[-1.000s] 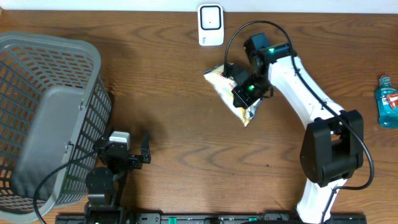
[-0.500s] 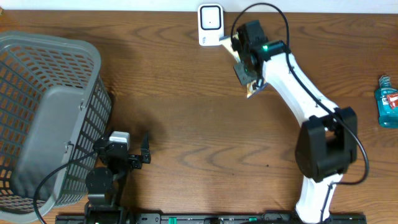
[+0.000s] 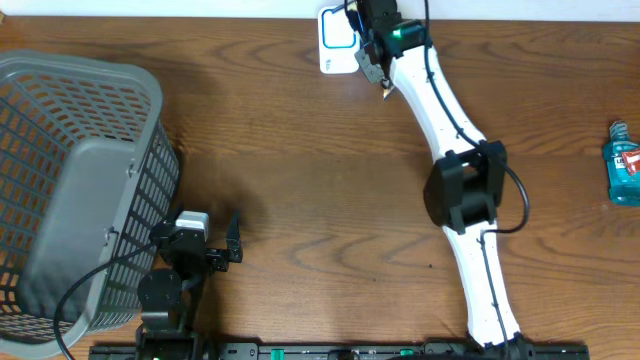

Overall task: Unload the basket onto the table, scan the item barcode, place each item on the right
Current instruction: 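Carry the snack bag with the right gripper to the scanner, then move the snack bag right and release it with the right gripper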

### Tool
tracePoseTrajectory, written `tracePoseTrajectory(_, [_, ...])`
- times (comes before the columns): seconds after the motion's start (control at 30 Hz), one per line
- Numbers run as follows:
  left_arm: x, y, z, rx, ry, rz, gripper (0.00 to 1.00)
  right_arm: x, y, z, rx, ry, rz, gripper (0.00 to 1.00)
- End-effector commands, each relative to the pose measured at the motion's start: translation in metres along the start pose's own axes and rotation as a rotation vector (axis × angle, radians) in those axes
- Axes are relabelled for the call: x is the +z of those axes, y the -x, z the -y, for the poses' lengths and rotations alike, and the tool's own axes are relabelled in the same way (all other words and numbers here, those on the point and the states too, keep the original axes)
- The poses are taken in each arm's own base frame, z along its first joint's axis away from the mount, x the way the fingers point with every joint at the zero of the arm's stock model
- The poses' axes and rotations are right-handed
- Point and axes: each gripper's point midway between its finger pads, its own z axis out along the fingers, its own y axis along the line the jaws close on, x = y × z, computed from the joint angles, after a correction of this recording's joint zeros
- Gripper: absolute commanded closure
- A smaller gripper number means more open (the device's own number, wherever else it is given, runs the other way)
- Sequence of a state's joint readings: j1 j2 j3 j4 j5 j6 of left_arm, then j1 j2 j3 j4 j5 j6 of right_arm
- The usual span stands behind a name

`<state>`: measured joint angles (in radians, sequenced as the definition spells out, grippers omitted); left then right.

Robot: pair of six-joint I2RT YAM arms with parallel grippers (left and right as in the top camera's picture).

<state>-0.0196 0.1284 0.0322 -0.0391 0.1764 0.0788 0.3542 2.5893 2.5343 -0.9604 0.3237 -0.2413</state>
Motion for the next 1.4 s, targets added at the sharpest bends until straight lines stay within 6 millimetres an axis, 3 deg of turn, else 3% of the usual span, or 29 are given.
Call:
tracePoseTrajectory(0.0, [0.002,-0.016,-0.001,-0.009,0.003,-0.037,0.02,0.005,0.011,0.013,-0.122,-0.147,0.01,0.99])
tracePoseTrajectory(0.2, [0.002,-0.016,-0.001,-0.009,0.003,-0.037,0.02,0.01,0.015,0.0,-0.103,-0.106,0.032,0.99])
tracePoseTrajectory(0.3, [0.002,-0.016,-0.001,-0.009,0.003,-0.037,0.02,-0.002,0.02,0.0,-0.08,-0.096,0.04,0.99])
tracePoseTrajectory(0.4, [0.002,-0.016,-0.001,-0.009,0.003,-0.037,0.02,-0.024,0.011,-0.007,-0.042,-0.006,-0.001,0.99])
tracePoseTrajectory(0.53, [0.002,-0.016,-0.001,-0.009,0.003,-0.037,0.02,-0.052,-0.015,0.014,0.031,0.006,-0.103,0.99])
tracePoseTrajectory(0.67, [0.002,-0.016,-0.001,-0.009,0.003,-0.037,0.02,-0.063,-0.054,0.058,0.139,-0.014,-0.226,0.99])
tracePoseTrajectory(0.8, [0.002,-0.016,-0.001,-0.009,0.003,-0.037,0.02,-0.047,-0.098,0.122,0.273,-0.089,-0.325,0.99])
tracePoseTrajectory(0.93, [0.002,-0.016,-0.001,-0.009,0.003,-0.037,0.02,-0.019,-0.157,0.193,0.464,-0.198,-0.408,0.99])
tracePoseTrajectory(1.13, [0.002,-0.016,-0.001,-0.009,0.003,-0.037,0.02,0.008,-0.261,0.254,0.688,-0.26,-0.565,0.99])
tracePoseTrajectory(1.23, [0.002,-0.016,-0.001,-0.009,0.003,-0.037,0.02,0.015,-0.298,0.273,0.787,-0.245,-0.589,0.99])
tracePoseTrajectory(1.27, [0.002,-0.016,-0.001,-0.009,0.003,-0.037,0.02,0.016,-0.304,0.275,0.826,-0.203,-0.581,0.93])
tracePoseTrajectory(1.3, [0.002,-0.016,-0.001,-0.009,0.003,-0.037,0.02,0.017,-0.307,0.275,0.868,-0.15,-0.561,0.71])
tracePoseTrajectory(1.33, [0.002,-0.016,-0.001,-0.009,0.003,-0.037,0.02,0.017,-0.307,0.275,0.898,-0.107,-0.542,0.42])
tracePoseTrajectory(1.37, [0.002,-0.016,-0.001,-0.009,0.003,-0.037,0.02,0.014,-0.307,0.279,0.933,-0.069,-0.518,0.36])
